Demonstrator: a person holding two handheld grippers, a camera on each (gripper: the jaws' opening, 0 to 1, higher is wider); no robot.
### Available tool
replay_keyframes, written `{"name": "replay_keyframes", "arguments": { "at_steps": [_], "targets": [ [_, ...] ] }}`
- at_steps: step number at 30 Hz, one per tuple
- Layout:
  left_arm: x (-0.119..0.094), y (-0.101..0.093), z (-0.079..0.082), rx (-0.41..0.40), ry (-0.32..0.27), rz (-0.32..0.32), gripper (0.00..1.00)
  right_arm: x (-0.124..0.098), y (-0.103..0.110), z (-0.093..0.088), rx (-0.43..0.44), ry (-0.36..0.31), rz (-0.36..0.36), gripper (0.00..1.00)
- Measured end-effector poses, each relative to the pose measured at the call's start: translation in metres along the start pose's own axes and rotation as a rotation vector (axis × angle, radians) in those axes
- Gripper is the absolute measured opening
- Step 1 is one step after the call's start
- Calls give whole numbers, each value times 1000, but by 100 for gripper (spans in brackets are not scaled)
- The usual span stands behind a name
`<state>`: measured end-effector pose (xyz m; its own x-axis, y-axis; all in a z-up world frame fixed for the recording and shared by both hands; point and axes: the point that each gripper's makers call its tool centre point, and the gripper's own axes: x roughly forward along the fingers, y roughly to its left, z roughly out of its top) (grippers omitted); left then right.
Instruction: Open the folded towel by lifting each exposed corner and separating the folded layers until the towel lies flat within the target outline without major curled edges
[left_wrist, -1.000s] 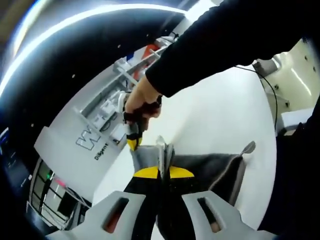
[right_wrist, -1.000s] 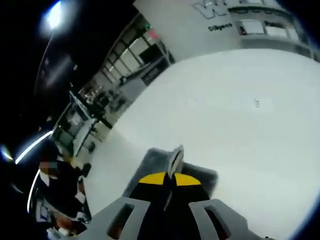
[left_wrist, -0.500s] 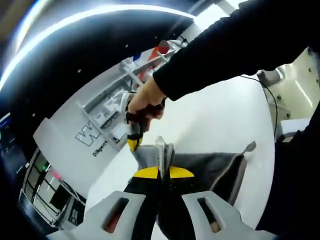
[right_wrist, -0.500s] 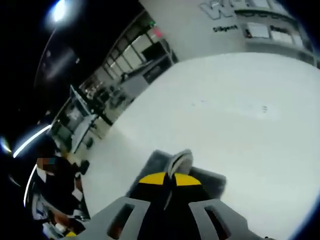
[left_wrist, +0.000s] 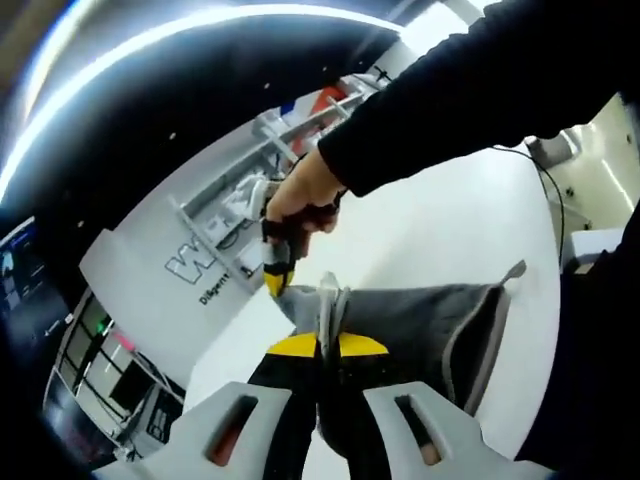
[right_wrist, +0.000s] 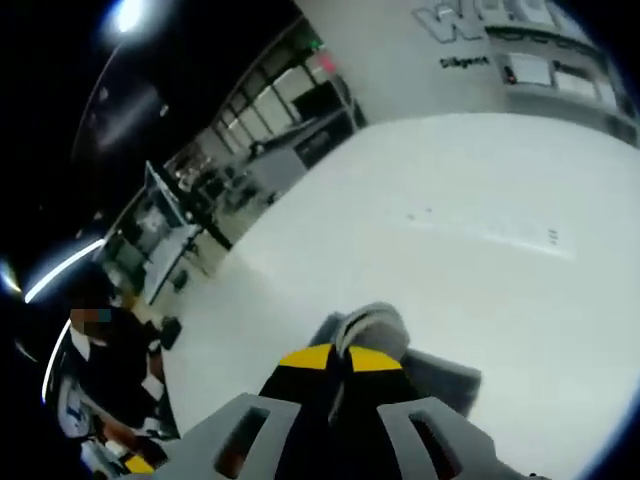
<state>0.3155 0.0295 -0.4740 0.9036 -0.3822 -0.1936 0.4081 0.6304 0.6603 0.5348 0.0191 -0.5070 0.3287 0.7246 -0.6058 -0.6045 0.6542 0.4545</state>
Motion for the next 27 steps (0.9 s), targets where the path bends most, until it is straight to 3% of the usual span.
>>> {"name": "replay_keyframes", "arguments": {
  "at_steps": [27],
  "targets": [
    [-26, 27, -32, -25, 29, 50, 2, 36, 41, 12, -77, 17, 21, 0]
  ]
}}
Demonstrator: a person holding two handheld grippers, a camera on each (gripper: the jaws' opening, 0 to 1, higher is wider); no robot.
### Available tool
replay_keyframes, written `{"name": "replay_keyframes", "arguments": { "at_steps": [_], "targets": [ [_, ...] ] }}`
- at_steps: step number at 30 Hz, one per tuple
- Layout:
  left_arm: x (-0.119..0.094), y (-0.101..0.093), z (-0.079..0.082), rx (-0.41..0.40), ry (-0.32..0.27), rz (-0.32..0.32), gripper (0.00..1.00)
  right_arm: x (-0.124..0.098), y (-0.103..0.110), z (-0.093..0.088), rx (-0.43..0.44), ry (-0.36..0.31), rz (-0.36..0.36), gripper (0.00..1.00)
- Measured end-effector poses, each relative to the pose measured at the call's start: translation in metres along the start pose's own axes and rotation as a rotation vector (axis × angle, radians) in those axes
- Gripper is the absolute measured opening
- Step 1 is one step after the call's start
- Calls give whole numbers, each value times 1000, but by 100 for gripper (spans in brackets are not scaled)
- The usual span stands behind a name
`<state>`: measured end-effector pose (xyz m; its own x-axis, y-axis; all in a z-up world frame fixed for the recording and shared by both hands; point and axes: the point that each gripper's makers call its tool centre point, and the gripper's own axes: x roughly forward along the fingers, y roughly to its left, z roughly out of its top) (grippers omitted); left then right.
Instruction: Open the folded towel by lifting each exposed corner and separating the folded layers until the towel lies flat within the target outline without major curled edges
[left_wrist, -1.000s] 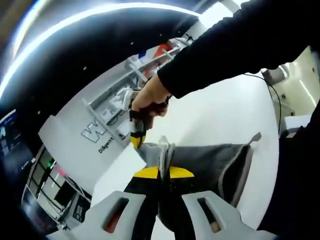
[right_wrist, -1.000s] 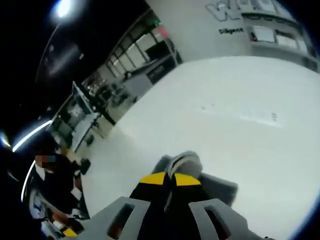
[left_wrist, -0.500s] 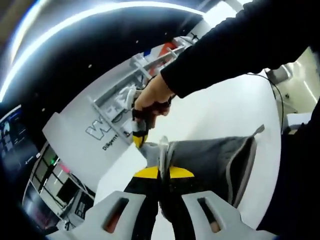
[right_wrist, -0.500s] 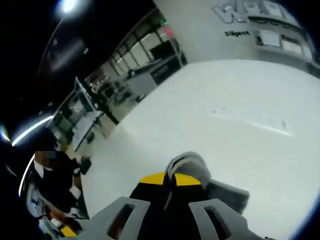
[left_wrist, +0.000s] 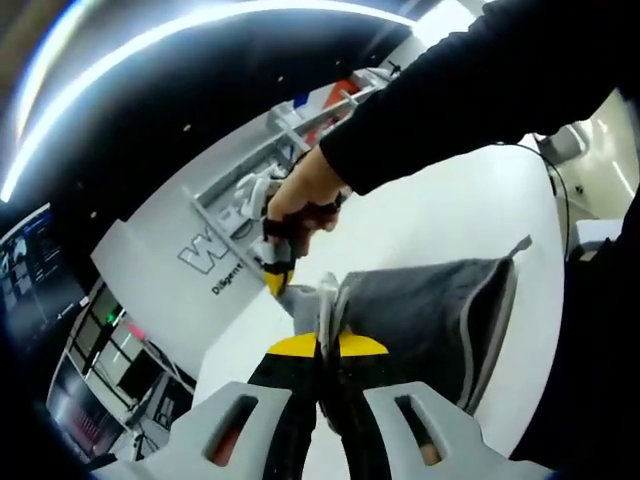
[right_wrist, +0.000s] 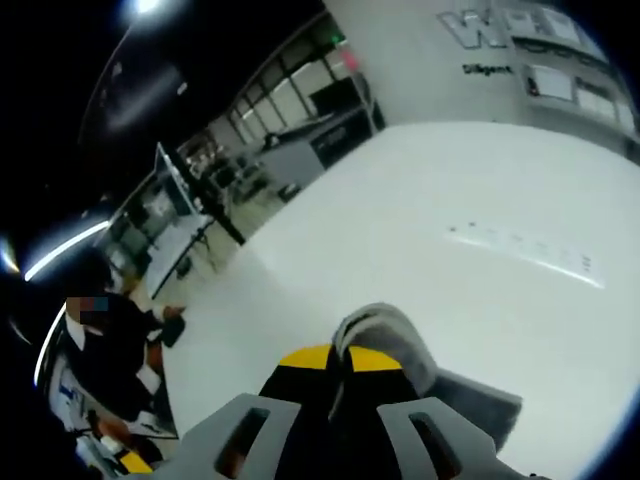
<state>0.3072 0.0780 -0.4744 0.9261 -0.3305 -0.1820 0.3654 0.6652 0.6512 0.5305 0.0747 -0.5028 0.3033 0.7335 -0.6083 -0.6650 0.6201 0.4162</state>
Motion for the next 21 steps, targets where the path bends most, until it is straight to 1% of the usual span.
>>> {"name": "replay_keyframes", "arguments": {
  "at_steps": [11, 18, 21],
  "targets": [
    [-7, 2, -11, -10, 7, 7, 2, 13, 14, 0, -23, 13, 7, 0],
    [-10, 6, -18, -13, 11, 19, 2, 23, 23, -3, -42, 28, 8, 0],
    [-11, 10, -21, -15, 14, 25, 2, 25, 25, 2, -47, 24, 8, 0]
  ]
}}
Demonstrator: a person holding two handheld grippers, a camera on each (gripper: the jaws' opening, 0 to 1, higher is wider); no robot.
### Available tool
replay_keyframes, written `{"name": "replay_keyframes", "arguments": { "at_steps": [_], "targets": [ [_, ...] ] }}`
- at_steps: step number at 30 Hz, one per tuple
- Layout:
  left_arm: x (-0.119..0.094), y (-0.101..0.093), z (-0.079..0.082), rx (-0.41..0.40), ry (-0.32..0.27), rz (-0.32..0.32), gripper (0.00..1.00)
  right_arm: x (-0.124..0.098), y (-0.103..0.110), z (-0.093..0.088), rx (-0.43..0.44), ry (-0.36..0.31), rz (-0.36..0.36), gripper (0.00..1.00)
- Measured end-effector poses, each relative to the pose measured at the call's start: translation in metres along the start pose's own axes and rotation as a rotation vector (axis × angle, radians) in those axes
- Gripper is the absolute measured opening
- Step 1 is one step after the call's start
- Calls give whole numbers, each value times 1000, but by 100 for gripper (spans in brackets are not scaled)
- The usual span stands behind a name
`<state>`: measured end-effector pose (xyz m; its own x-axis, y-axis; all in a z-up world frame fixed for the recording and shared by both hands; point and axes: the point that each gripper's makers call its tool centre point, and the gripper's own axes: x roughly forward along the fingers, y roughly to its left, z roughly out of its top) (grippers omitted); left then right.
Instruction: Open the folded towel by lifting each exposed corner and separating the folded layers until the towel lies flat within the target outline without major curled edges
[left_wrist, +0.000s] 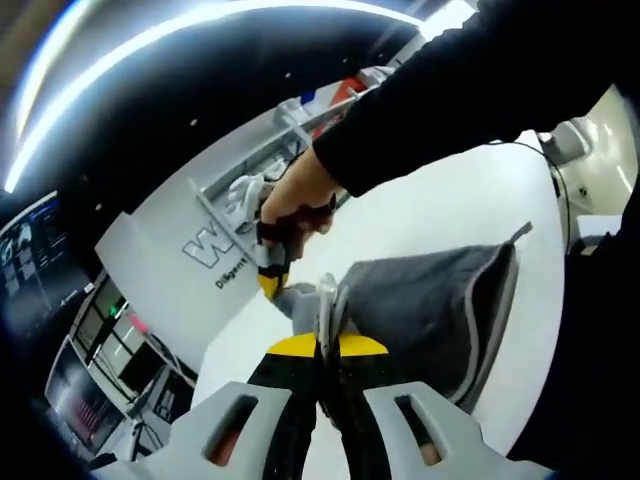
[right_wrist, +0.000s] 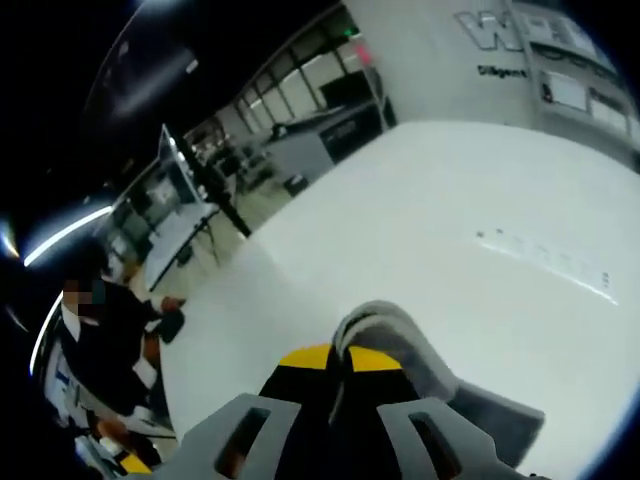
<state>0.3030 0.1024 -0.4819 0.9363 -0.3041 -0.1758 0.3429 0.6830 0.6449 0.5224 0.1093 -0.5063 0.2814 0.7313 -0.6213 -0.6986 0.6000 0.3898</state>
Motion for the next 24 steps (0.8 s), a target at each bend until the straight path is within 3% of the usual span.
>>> {"name": "replay_keyframes", "arguments": {
  "at_steps": [10, 24],
  "targets": [
    [1, 7, -14, -17, 23, 18, 2, 13, 0, 10, 4, -13, -15, 0],
    [-3, 10, -29, -40, 44, 19, 2, 35, 25, 16, -43, 3, 27, 0]
  ]
}}
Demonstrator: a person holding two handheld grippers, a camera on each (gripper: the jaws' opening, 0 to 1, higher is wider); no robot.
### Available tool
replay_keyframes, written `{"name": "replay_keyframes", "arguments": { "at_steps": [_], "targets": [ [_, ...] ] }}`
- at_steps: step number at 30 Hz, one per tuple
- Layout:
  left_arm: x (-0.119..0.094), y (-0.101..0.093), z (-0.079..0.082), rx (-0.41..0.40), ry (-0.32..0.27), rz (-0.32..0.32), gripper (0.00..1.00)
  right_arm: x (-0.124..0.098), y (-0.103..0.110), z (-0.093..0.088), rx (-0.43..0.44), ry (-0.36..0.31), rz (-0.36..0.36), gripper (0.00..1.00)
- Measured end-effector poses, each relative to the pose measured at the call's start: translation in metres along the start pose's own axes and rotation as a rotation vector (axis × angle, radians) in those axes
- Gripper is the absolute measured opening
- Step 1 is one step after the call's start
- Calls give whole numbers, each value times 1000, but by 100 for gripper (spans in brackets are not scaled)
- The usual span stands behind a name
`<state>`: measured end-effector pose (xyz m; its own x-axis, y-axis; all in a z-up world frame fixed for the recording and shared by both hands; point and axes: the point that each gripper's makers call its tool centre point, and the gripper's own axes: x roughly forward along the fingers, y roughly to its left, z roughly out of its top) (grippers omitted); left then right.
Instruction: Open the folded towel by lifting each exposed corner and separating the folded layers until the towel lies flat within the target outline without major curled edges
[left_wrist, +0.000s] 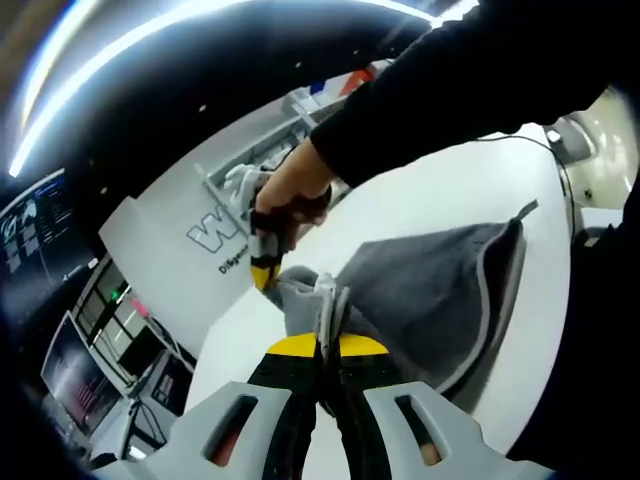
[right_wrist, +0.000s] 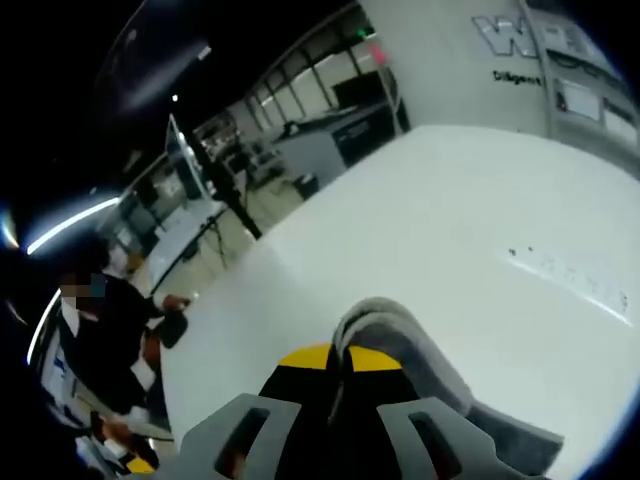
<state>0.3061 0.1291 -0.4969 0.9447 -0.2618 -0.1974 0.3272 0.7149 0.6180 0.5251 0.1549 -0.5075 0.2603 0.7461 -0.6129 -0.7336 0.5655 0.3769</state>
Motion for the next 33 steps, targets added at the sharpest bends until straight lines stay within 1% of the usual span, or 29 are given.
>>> {"name": "replay_keyframes", "arguments": {
  "at_steps": [4, 7, 9, 13, 16, 22, 29, 33],
  "targets": [
    [0, 6, -8, -11, 9, 12, 2, 5, -3, 4, -3, 5, -11, 0],
    [3, 7, -20, -17, 29, 18, 2, 9, -7, 6, 8, 5, -23, 0],
    [3, 9, -27, -22, 40, 23, 2, 13, -6, 7, 13, 4, -22, 0],
    [-1, 12, -28, -36, 38, 29, 2, 21, 0, 7, 3, 16, -19, 0],
    [-2, 13, -30, -40, 40, 31, 2, 26, 7, 10, -3, 19, -9, 0],
    [-3, 21, -47, -60, 72, 44, 2, 41, 16, 14, -36, 28, -17, 0],
    [-9, 17, -52, -70, 77, 44, 2, 56, 27, 23, -55, 29, 1, 0],
    [-12, 18, -55, -83, 76, 45, 2, 65, 32, 23, -67, 41, 5, 0]
  ]
}}
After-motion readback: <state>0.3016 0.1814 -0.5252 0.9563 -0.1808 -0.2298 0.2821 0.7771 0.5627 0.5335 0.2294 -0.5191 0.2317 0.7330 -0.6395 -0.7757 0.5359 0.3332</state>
